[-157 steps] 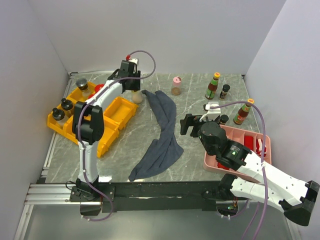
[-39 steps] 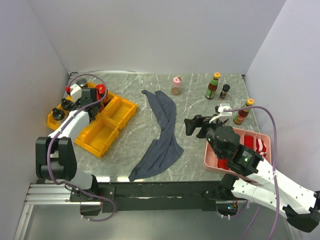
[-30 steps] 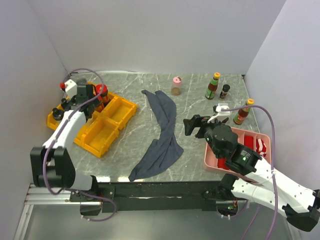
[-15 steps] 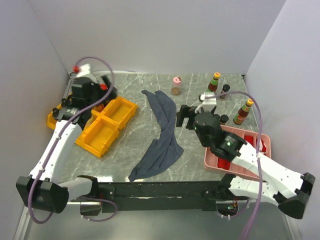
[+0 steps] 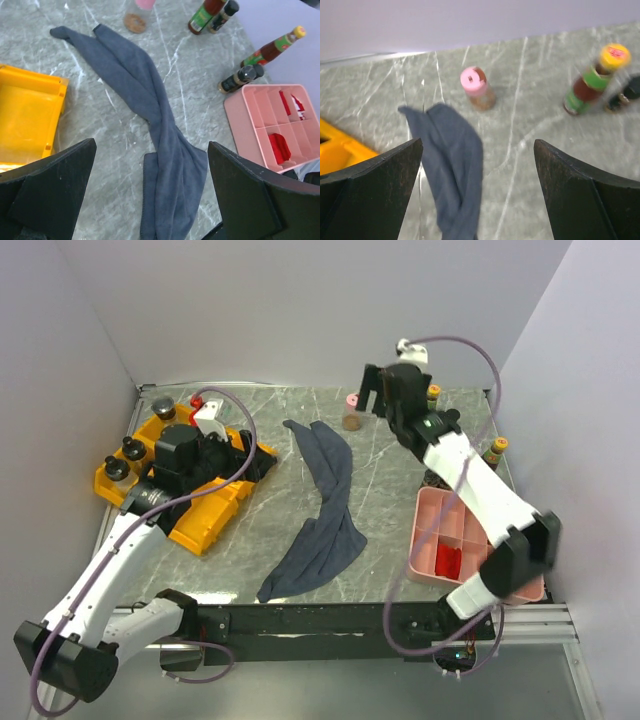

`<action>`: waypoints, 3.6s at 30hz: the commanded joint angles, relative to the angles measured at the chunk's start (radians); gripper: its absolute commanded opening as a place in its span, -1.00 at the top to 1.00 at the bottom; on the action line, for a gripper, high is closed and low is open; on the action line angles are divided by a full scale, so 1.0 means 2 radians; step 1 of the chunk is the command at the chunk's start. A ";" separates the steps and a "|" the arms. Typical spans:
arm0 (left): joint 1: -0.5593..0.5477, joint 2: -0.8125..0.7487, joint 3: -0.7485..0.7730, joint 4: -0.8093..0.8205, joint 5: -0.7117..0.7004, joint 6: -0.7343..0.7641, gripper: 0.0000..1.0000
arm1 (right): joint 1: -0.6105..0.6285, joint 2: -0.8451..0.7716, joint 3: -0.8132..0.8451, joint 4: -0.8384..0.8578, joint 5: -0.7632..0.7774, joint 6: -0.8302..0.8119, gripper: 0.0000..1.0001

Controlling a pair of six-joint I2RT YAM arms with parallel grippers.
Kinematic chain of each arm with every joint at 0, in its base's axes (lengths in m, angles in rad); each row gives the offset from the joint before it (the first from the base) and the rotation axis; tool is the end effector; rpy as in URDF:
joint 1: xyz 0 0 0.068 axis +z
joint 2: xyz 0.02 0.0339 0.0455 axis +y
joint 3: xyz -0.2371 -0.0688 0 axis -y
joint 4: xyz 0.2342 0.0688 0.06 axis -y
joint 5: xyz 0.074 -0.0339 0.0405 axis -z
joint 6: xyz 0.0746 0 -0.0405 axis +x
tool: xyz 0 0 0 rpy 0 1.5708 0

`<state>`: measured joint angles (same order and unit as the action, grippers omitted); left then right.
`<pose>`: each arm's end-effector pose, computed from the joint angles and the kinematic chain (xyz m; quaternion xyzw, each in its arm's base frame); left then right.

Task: Organize the condiment bottles
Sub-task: Pick up the bottle from the center of the board, then place the bottle at the center of the board.

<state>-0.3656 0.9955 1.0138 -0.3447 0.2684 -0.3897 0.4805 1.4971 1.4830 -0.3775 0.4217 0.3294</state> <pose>0.2379 -0.1122 0.3299 0.0683 0.8062 -0.3140 0.4968 0.3412 0.1434 0.3524 0.0547 0.8192 0.0543 0.5683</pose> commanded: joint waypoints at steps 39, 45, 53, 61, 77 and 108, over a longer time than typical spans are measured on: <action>-0.002 -0.070 -0.023 0.058 -0.098 -0.049 -0.99 | -0.070 0.440 0.290 0.150 -0.095 -0.052 -0.55; -0.003 -0.087 -0.029 0.064 -0.117 -0.048 -0.99 | -0.071 0.385 0.225 0.167 -0.083 -0.067 -0.16; -0.003 -0.091 -0.027 0.051 -0.133 -0.041 -0.99 | -0.063 0.252 0.052 0.206 -0.057 -0.060 -0.04; -0.003 -0.109 -0.034 0.046 -0.192 -0.044 -0.99 | -0.013 0.113 -0.062 0.206 -0.049 -0.023 0.01; -0.003 -0.169 -0.060 0.063 -0.279 -0.054 -0.99 | 0.194 0.086 -0.154 0.273 -0.054 0.044 -0.01; -0.003 -0.163 -0.061 0.063 -0.272 -0.056 -0.94 | 0.319 0.167 -0.141 0.265 0.086 0.056 -0.87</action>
<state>-0.3679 0.6659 0.8959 -0.2516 -0.2787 -0.4927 1.1187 1.8694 1.1629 0.1677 0.5476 0.4305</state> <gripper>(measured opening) 0.976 0.895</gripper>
